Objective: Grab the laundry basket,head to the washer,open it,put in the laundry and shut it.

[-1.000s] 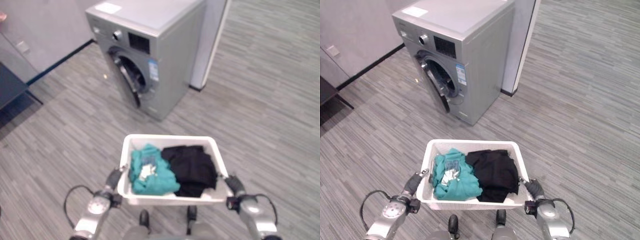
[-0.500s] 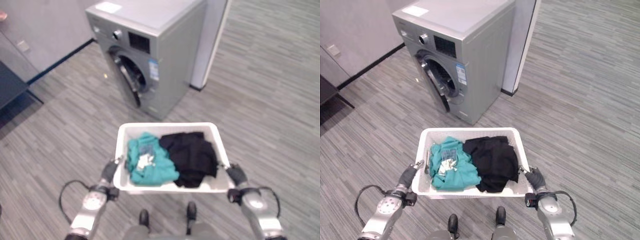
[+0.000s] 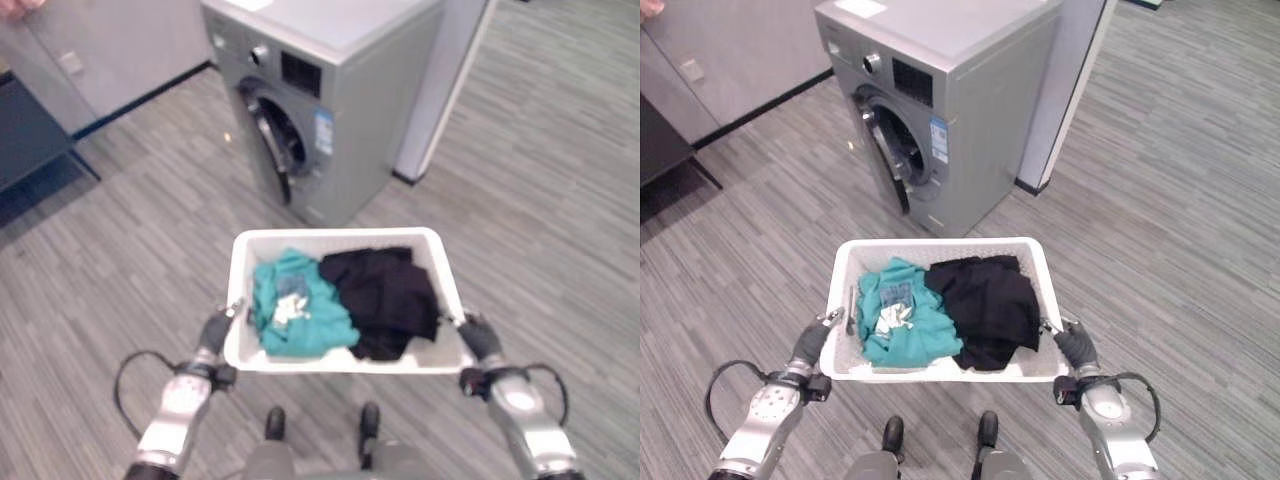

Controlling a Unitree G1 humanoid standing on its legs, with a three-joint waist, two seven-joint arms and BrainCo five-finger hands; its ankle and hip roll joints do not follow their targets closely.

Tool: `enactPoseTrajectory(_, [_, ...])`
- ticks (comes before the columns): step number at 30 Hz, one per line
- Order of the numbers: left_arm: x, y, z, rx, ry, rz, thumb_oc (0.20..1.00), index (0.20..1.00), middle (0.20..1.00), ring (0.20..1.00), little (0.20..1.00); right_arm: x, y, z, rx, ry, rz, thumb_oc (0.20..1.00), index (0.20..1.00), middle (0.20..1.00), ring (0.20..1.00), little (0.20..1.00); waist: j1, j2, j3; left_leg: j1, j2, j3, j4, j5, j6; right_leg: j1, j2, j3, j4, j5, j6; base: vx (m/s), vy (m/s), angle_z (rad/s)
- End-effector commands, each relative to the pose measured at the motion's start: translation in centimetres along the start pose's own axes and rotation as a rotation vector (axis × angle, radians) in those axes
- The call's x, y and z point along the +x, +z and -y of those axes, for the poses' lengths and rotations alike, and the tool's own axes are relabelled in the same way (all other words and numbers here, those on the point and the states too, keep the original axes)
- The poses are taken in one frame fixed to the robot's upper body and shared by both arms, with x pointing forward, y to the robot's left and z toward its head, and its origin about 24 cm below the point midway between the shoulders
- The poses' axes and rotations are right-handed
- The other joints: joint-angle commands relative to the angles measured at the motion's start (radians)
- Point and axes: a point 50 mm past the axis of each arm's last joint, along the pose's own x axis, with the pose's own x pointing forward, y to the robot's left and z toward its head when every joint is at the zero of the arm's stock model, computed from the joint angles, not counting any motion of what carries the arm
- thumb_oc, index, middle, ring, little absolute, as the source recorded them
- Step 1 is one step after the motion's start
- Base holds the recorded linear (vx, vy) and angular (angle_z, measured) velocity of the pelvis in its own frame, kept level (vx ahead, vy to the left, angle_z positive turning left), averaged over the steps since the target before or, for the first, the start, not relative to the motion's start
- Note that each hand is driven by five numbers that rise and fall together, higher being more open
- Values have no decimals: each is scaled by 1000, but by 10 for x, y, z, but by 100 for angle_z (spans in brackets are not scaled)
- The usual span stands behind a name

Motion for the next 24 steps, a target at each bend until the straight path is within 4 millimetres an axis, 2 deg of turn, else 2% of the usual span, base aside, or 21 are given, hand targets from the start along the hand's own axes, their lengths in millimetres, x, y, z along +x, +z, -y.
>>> enactPoseTrajectory(1, [11,44,-89,-110,436,163,200,200,200,200,200,-7,69,33,191,-119,390,200,200,200,200,200,-40,-88,-4,-157,-34,138,117,-6,38,1,-34,57,89,-158,-29,-178,70,141])
enactPoseTrajectory(2, [17,51,-86,-119,425,191,200,200,200,200,200,-6,71,35,184,-138,398,200,200,200,200,200,-56,-90,-6,-174,-3,237,146,-11,43,-7,-49,34,90,-155,-23,-102,120,150])
enactPoseTrajectory(3, [20,57,-83,-130,407,216,200,200,200,200,200,-5,72,37,178,-157,400,200,200,200,200,200,-69,-87,-7,-171,55,322,168,-18,32,-5,-68,11,82,-144,-10,-6,143,115])
enactPoseTrajectory(4, [18,57,-85,-129,418,224,200,200,200,200,200,-5,74,36,170,-155,406,200,200,200,200,200,-67,-90,-3,-168,86,306,181,-17,18,2,-78,15,80,-134,-3,73,168,42])
enactPoseTrajectory(7, [9,55,-93,-119,446,224,200,200,200,200,200,-5,78,33,167,-132,424,200,200,200,200,200,-57,-99,-1,-151,145,149,202,-37,1,19,-110,32,75,-123,12,129,200,30])
enactPoseTrajectory(10, [7,52,-94,-112,450,210,200,200,200,200,200,-3,80,33,170,-131,431,200,200,200,200,200,-64,-89,4,-120,230,131,253,-19,-3,31,-154,24,95,-135,29,185,436,-10])
enactPoseTrajectory(11, [6,50,-91,-112,438,206,200,200,200,200,200,-3,81,33,169,-137,433,200,200,200,200,200,-68,-58,-16,-80,210,153,236,-73,-21,48,-191,24,92,-117,58,229,516,-4])
enactPoseTrajectory(12, [6,50,-91,-112,438,206,200,200,200,200,200,-3,81,33,169,-137,433,200,200,200,200,200,-68,-59,-17,-80,209,153,235,-72,-21,47,-192,24,92,-116,58,230,539,-4])
enactPoseTrajectory(14, [8,49,-87,-121,428,212,200,200,200,200,200,-3,83,35,158,-157,443,200,200,200,200,200,-62,-50,-30,-106,141,162,316,-165,-19,56,-273,30,71,-66,92,151,488,-5])
enactPoseTrajectory(15, [8,49,-87,-116,426,213,200,200,200,200,200,-3,85,34,161,-156,446,200,200,200,200,200,-61,-43,-34,-110,110,168,334,-211,-12,59,-310,32,70,-48,99,135,583,-1])
enactPoseTrajectory(16, [10,49,-87,-114,424,210,200,200,200,200,200,-2,85,34,157,-163,447,200,200,200,200,200,-62,-46,-40,-129,65,180,358,-237,9,38,-355,39,81,3,104,135,748,6])
enactPoseTrajectory(17, [10,52,-91,-99,430,214,200,200,200,200,200,1,89,30,166,-160,466,200,200,200,200,200,-60,-32,-34,-129,23,211,358,-263,50,-27,-378,62,175,13,78,85,766,10])
enactPoseTrajectory(18, [9,52,-92,-90,431,213,200,200,200,200,200,4,90,27,175,-155,472,200,200,200,200,200,-58,-25,-32,-128,2,233,349,-263,76,-71,-359,83,243,-11,66,90,741,-11])
enactPoseTrajectory(19, [9,52,-91,-83,425,208,200,200,200,200,200,5,90,26,182,-151,473,200,200,200,200,200,-72,-17,-30,-109,-26,239,325,-262,95,-95,-314,109,288,-39,54,164,698,-35])
enactPoseTrajectory(20, [10,49,-88,-84,411,190,200,200,200,200,200,2,90,28,198,-159,476,200,200,200,200,200,-99,-9,-30,-50,-85,237,263,-250,122,-137,-179,179,347,-122,30,145,491,-36])
enactPoseTrajectory(21, [10,49,-88,-84,411,191,200,200,200,200,200,2,90,29,198,-159,477,200,200,200,200,200,-98,-11,-31,-49,-86,239,257,-244,122,-141,-180,182,349,-121,29,248,552,-7])
enactPoseTrajectory(22, [11,49,-86,-81,406,191,200,200,200,200,200,1,90,31,205,-167,482,200,200,200,200,200,-112,-10,-23,-1,-134,237,205,-243,138,-169,-71,190,340,-152,19,111,223,23])
enactPoseTrajectory(24, [11,49,-86,-81,406,192,200,200,200,200,200,1,90,31,206,-167,483,200,200,200,200,200,-112,-11,-23,0,-135,237,198,-236,137,-169,-72,190,336,-146,18,123,191,19])
